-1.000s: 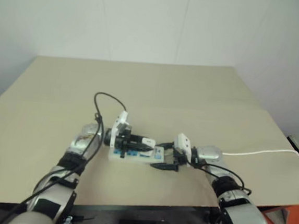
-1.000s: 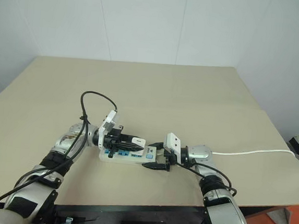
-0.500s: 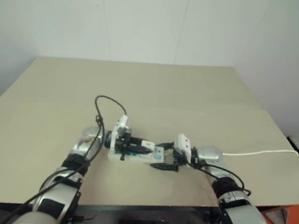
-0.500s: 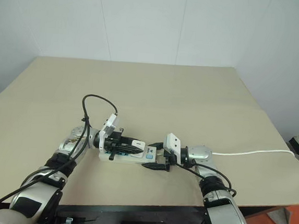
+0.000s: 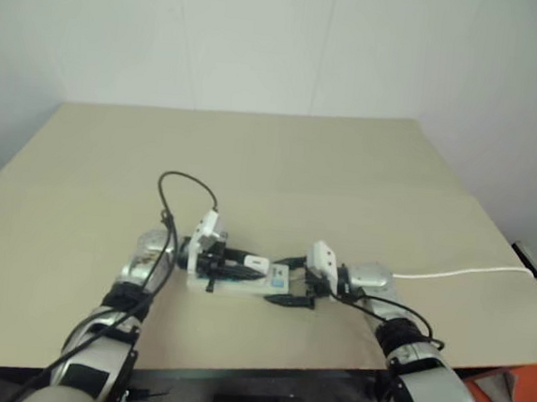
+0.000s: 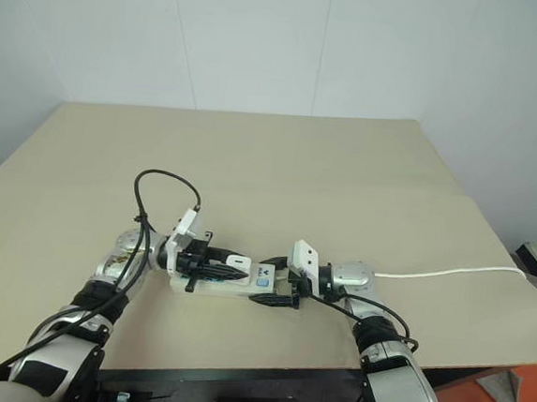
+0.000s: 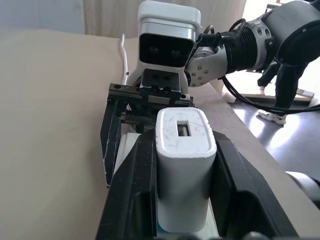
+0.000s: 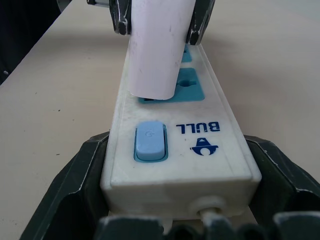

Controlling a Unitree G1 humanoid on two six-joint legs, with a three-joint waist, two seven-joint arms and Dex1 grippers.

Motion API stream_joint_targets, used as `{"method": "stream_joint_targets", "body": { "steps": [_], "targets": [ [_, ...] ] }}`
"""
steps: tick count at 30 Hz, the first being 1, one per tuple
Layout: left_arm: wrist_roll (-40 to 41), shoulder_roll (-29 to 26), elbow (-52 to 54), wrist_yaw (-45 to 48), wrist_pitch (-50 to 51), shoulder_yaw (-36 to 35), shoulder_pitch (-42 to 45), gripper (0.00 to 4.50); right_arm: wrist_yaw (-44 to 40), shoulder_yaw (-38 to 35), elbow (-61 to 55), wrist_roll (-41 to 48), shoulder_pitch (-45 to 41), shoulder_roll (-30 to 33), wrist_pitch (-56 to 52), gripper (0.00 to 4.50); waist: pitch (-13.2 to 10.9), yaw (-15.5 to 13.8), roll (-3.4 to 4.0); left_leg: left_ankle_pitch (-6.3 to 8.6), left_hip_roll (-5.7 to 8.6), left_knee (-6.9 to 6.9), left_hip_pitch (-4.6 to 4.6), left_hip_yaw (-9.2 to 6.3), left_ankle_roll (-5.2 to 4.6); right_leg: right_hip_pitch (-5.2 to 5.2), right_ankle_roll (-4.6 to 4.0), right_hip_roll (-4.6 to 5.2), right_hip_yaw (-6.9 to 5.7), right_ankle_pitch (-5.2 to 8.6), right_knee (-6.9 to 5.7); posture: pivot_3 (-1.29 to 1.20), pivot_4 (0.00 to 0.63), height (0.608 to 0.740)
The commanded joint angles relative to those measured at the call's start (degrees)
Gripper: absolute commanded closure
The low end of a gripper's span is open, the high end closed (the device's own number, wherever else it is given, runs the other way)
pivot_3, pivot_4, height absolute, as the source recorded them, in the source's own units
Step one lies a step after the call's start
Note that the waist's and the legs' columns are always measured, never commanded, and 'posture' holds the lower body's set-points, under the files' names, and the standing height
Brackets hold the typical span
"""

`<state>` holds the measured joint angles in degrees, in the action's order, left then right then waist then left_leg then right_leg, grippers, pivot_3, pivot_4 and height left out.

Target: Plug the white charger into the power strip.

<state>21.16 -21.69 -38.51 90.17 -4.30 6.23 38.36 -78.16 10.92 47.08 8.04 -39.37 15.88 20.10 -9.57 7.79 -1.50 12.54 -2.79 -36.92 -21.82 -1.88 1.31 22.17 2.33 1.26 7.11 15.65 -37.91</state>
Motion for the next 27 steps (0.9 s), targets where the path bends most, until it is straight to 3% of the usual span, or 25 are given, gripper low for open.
{"method": "stream_joint_targets", "body": {
  "steps": [1,14,20,27],
  "targets": [
    [-0.26,-3.34,-2.79,0.21,-2.89,-3.52,-1.76,3.47,-0.83,1.27,0.40,-1.90,1.96,0.83,0.75,1.08,0.00,0.18,0.00,0.00,0.00,0.00,0.00,0.00,0.00,0.00,0.00,0.00,0.00,0.00,0.00,0.00,0.150,0.740],
    [-6.02,-3.84,-11.70,-1.22,-14.80,0.55,-3.82,3.47,-0.33,1.47,-0.48,-1.73,2.73,1.19,0.95,1.08,0.33,0.47,0.04,0.00,0.00,0.03,0.13,0.00,0.00,-0.13,0.16,0.01,0.01,0.10,0.02,0.00,0.150,0.740],
    [-7.89,-4.96,-15.79,-1.98,-15.45,2.88,-3.12,3.47,0.10,1.58,-1.04,-1.67,2.96,1.20,0.61,1.08,0.42,0.43,0.07,0.02,0.01,0.15,0.85,-0.01,0.00,-0.98,0.44,0.01,-0.01,0.31,0.27,0.00,0.150,0.740],
    [-7.74,-4.48,-16.65,-3.92,-13.49,3.47,-3.45,3.47,0.68,1.93,-1.12,-1.94,3.22,1.22,0.87,1.08,0.85,0.40,0.29,0.02,0.01,0.20,1.09,0.00,0.01,-1.18,0.45,0.01,0.00,0.33,0.30,0.00,0.150,0.740]
  ]
}}
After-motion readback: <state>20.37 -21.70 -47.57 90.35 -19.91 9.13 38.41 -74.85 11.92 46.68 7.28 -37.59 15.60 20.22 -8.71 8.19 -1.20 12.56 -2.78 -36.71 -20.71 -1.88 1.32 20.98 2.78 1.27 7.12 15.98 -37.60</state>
